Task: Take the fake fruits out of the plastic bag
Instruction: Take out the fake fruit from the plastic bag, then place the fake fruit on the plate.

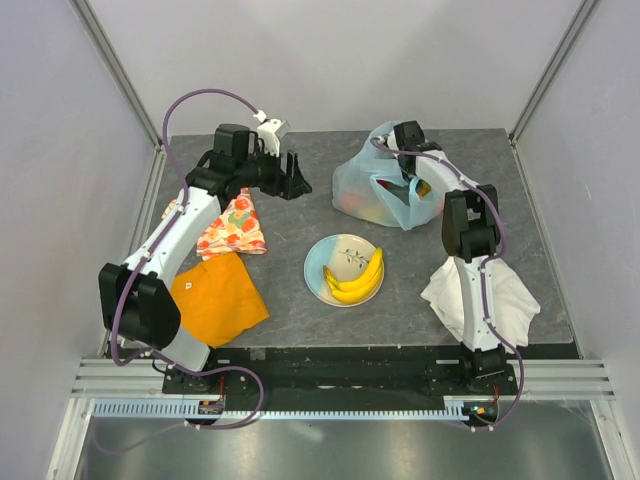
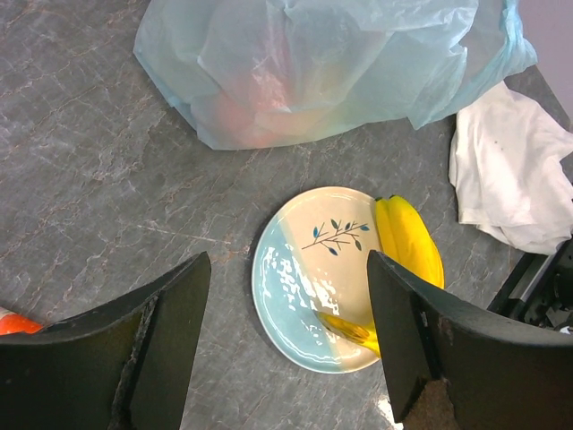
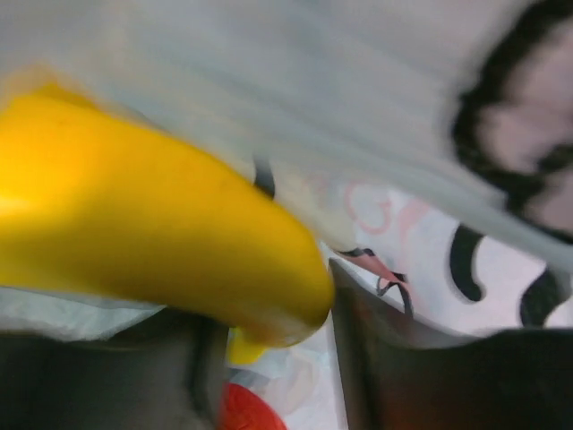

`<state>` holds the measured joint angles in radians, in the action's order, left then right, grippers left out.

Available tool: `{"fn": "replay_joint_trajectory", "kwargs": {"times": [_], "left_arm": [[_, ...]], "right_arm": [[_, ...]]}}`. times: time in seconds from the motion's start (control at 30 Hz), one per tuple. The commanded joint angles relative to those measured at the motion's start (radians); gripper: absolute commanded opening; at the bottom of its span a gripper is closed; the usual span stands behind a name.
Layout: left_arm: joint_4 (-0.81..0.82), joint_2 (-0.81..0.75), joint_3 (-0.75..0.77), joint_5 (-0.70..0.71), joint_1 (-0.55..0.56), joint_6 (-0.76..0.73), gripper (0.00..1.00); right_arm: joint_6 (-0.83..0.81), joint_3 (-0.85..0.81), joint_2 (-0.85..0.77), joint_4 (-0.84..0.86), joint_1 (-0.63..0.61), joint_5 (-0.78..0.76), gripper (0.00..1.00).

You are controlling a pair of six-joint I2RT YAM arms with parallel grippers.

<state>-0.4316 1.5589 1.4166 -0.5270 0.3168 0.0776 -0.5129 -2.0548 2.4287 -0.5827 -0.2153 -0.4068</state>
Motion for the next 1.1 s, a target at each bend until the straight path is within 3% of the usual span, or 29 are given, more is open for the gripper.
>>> {"fn": "replay_joint_trajectory", "kwargs": {"times": [0.0,0.03,0.23,0.43,0.63,0.8,0.93,1.07], "left_arm": [[0.034,-0.03,0.005,-0.011,0.008,0.022,0.78],[0.036,-0.033,0.005,-0.008,0.01,0.019,0.78],[0.036,-0.028,0.034,0.002,0.01,0.008,0.78],[0.04,0.01,0.099,-0.001,0.008,0.013,0.78],[0.04,0.032,0.136,-0.024,0.008,0.024,0.78],[0.034,0.038,0.159,-0.07,0.01,0.021,0.78],[0.033,0.021,0.143,-0.1,0.008,-0.009,0.78],[0.017,-0.011,0.13,-0.073,0.008,-0.05,0.78]], "right_arm": [[0.024,0.011,-0.06,0.052,0.013,0.022,0.39],[0.027,0.022,-0.08,0.058,0.011,0.037,0.31],[0.076,0.134,-0.379,-0.003,0.007,0.149,0.1],[0.134,0.26,-0.609,-0.179,0.001,0.241,0.05],[0.129,0.401,-0.77,-0.312,0.001,0.231,0.04],[0.097,0.423,-0.795,-0.393,0.002,0.174,0.04],[-0.037,0.374,-0.911,-0.471,0.017,0.434,0.05],[-0.248,0.34,-1.033,-0.612,-0.007,0.799,0.1]]}}
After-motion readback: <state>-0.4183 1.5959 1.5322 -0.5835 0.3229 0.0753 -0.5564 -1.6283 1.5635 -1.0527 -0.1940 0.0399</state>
